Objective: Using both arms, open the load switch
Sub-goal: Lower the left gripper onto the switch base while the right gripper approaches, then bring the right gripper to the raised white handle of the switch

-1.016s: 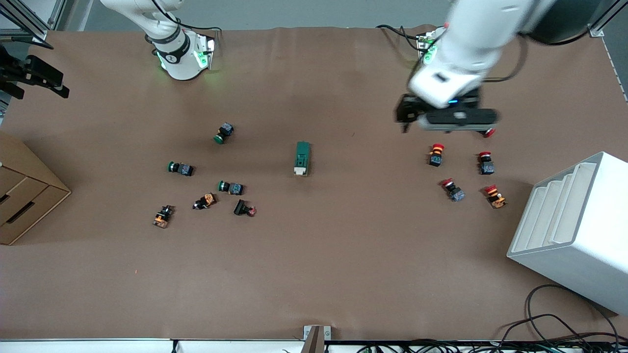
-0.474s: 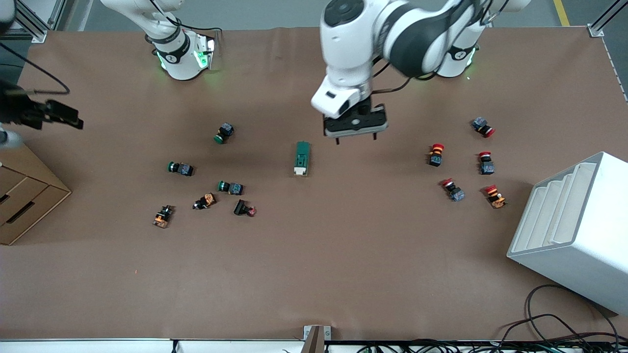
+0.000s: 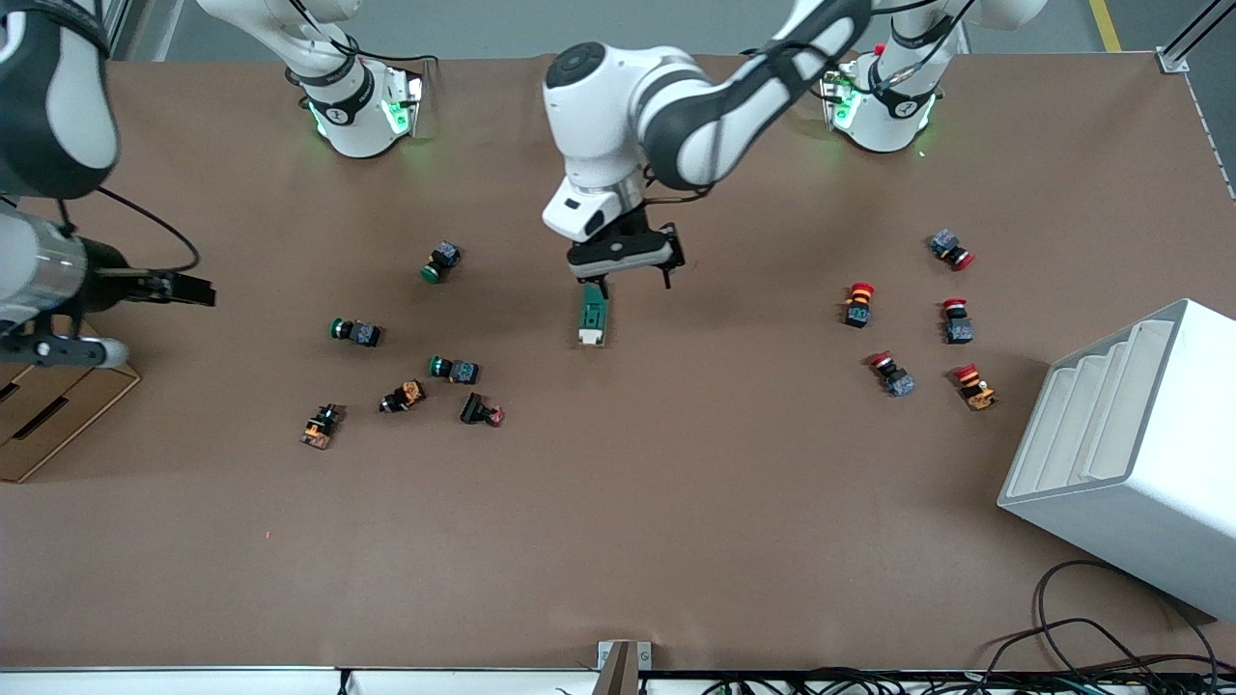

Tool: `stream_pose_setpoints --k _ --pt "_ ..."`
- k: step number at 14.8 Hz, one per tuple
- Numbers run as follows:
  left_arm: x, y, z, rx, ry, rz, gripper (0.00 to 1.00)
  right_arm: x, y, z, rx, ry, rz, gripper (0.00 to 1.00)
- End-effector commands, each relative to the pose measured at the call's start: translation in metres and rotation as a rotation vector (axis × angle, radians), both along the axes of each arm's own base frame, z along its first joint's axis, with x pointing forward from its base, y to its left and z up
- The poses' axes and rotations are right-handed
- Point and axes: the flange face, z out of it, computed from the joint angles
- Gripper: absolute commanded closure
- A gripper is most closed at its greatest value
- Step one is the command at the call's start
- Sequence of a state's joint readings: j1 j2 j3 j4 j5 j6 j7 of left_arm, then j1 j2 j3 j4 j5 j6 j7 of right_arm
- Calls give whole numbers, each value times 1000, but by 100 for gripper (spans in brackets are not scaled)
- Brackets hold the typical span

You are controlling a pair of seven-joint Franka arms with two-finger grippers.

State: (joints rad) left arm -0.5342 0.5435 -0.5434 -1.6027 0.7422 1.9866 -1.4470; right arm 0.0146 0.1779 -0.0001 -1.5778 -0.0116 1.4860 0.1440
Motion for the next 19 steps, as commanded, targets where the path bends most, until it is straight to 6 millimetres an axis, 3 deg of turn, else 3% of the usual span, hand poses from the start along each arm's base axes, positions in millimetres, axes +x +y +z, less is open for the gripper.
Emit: stream_pose_setpoints --k 1,3,5,7,12,14,19 --pt "-25 -28 -50 -21 -86 15 1 10 61 -26 -50 11 -151 0" --pt "-37 -30 -86 -20 -162 26 1 14 107 -58 -43 55 -246 0" --pt "-67 -36 -114 -43 -247 13 2 18 153 -89 -80 53 -360 0" --pt "-82 -35 -146 -69 -332 18 2 18 200 -120 -122 44 -446 0" --pt "-121 -48 -175 -114 -402 -31 4 -3 290 -195 -204 94 -653 0" --pt "-133 -49 -182 -113 -421 -66 5 -9 311 -217 -201 131 -724 0" --pt "-157 -29 -221 -128 -514 -133 5 -23 363 -256 -248 115 -803 0"
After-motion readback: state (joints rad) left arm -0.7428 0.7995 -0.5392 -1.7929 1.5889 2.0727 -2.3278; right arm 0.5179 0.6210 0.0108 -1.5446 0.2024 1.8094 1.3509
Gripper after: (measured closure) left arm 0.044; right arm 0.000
